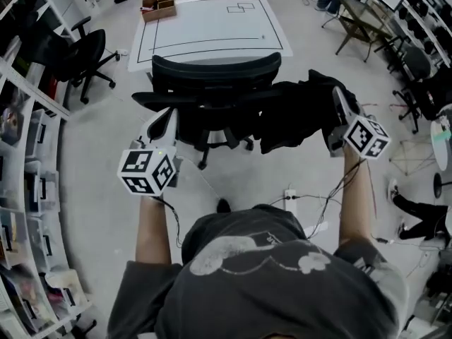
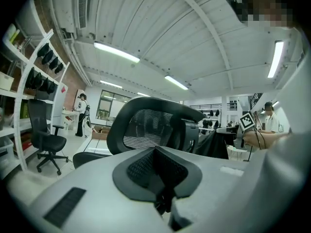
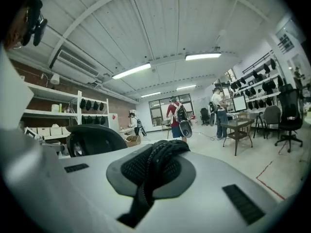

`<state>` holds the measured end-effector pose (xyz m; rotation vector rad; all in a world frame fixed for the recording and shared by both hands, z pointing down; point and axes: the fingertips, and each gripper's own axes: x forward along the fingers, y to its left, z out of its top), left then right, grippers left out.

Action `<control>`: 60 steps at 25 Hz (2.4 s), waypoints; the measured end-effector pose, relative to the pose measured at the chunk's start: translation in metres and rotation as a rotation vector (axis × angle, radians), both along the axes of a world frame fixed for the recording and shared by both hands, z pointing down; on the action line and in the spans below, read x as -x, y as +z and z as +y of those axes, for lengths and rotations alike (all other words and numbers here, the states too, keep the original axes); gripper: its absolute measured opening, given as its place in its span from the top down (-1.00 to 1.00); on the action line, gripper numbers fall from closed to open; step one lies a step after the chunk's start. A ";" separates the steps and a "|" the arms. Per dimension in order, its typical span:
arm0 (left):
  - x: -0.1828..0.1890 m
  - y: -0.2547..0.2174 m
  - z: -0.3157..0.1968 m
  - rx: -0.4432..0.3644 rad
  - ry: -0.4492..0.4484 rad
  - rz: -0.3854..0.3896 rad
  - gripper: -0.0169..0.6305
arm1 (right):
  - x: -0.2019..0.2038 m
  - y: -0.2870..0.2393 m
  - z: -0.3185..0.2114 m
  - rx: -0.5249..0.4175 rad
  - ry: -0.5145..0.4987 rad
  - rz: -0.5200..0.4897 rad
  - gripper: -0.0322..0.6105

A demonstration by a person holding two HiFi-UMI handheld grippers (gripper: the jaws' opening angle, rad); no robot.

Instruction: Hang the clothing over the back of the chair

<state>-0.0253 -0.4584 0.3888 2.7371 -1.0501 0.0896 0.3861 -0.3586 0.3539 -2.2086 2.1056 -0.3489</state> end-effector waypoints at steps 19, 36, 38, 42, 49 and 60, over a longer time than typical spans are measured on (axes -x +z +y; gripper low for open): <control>0.013 0.008 -0.066 0.042 -0.244 -0.065 0.94 | -0.002 -0.040 -0.160 -0.005 -0.288 0.088 0.91; 0.040 -0.025 -0.099 0.002 -0.517 -0.085 0.94 | 0.142 -0.127 -0.272 -0.188 -0.813 0.104 0.91; 0.041 -0.029 -0.100 -0.001 -0.533 -0.082 0.94 | 0.155 -0.131 -0.278 -0.190 -0.848 0.107 0.91; 0.040 -0.036 -0.101 -0.024 -0.526 -0.077 0.94 | 0.187 -0.145 -0.275 -0.224 -0.916 0.146 0.91; 0.051 -0.047 -0.082 -0.056 -0.468 -0.037 0.94 | 0.222 -0.172 -0.232 -0.284 -0.931 0.156 0.92; 0.057 -0.061 -0.034 -0.091 -0.333 -0.013 0.94 | 0.260 -0.186 -0.143 -0.324 -0.883 0.217 0.91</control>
